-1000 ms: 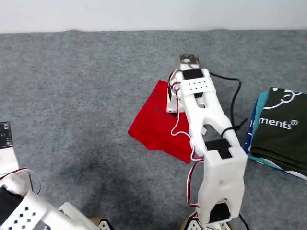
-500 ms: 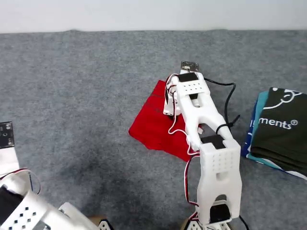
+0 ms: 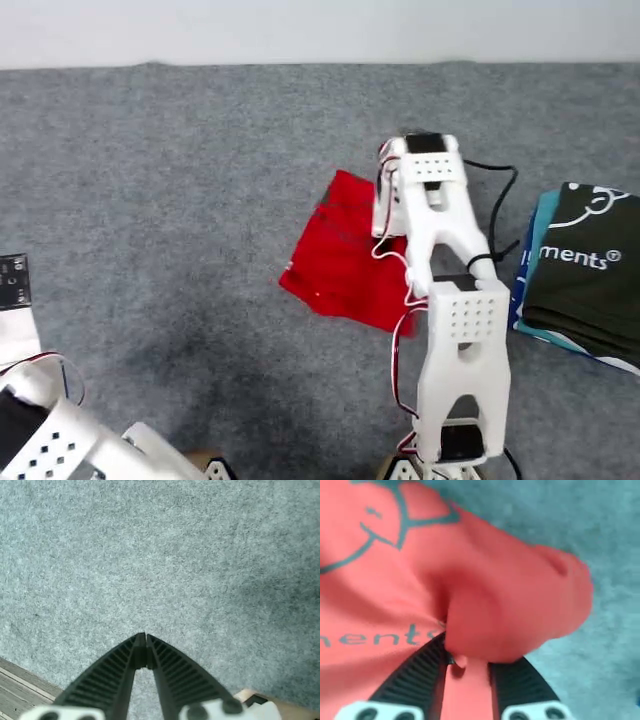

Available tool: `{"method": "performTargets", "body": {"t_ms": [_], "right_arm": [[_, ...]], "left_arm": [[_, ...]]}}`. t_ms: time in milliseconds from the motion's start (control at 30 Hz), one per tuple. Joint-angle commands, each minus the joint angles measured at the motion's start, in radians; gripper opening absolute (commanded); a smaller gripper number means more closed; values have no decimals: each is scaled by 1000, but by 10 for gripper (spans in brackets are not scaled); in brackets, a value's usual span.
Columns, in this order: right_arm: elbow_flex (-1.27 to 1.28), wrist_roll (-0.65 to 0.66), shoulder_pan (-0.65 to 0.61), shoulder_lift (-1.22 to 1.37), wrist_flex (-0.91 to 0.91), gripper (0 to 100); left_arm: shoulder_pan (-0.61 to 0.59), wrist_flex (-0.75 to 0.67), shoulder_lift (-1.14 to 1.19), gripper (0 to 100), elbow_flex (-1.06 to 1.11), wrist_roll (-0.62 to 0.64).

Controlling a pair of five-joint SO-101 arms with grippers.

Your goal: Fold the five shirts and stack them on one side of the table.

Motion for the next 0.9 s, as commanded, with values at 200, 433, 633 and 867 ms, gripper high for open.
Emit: {"method": "performTargets", "body": {"t_ms": [200,433,633,867], "right_arm": [[-31,189,113,-394,113,10],[104,347,222,-708,113,10],[110,548,389,-863,108,10],[117,657,581,-855,-2,10]], "left_arm": [[6,-26,-3,6,-96,-9],[0,-21,-11,6,-102,-97],[0,-21,-11,6,-120,-112],[3,-25,-9,6,-114,-112]]}}
